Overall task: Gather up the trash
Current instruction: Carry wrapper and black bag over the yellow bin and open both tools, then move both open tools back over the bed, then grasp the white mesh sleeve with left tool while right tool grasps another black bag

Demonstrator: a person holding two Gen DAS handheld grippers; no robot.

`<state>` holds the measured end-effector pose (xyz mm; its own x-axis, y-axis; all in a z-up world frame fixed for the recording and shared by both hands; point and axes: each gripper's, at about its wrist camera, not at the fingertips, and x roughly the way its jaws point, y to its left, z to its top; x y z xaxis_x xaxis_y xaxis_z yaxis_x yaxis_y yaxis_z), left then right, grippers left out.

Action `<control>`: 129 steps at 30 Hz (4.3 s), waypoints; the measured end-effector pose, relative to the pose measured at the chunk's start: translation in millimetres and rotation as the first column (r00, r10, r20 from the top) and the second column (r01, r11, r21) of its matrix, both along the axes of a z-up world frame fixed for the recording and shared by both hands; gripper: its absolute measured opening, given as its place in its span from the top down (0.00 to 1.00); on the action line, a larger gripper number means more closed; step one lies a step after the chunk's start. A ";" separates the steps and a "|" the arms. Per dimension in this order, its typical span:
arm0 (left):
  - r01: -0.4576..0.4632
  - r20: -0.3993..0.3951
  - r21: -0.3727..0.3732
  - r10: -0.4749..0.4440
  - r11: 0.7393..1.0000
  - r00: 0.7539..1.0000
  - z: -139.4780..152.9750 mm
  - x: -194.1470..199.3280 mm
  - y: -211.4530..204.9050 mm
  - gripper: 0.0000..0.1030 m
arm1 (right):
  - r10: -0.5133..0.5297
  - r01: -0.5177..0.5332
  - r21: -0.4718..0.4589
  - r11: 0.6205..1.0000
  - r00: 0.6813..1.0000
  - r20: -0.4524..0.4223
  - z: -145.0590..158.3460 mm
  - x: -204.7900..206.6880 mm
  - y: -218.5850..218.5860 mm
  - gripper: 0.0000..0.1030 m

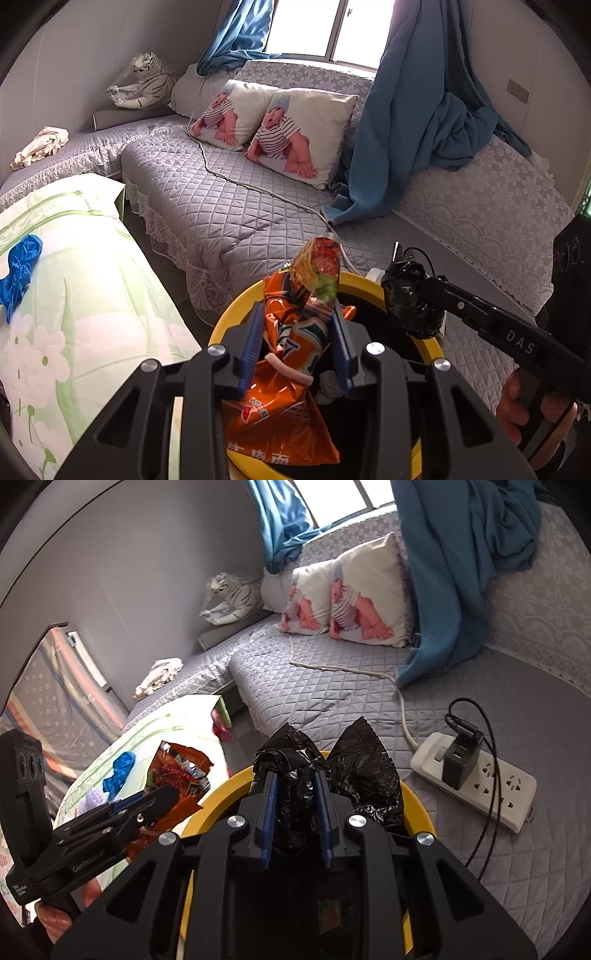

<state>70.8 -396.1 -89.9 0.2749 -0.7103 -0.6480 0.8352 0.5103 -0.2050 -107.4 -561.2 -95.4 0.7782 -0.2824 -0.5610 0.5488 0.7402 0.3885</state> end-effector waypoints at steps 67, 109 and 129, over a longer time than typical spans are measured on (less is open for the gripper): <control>-0.767 0.176 -0.150 0.781 0.623 0.600 100.1 162.4 423.5 0.35 | 0.583 -0.558 -0.217 0.801 0.809 0.074 105.2 189.7 282.5 0.31; -0.713 0.089 0.173 0.710 0.679 0.698 -21.2 227.6 408.9 0.44 | 0.711 -0.712 0.068 0.699 0.683 -0.165 -25.2 295.1 334.7 0.38; -0.680 0.057 0.203 0.685 0.705 0.726 -25.3 222.7 402.1 0.77 | 0.749 -0.759 0.041 0.650 0.631 -0.202 -19.6 290.9 349.2 0.87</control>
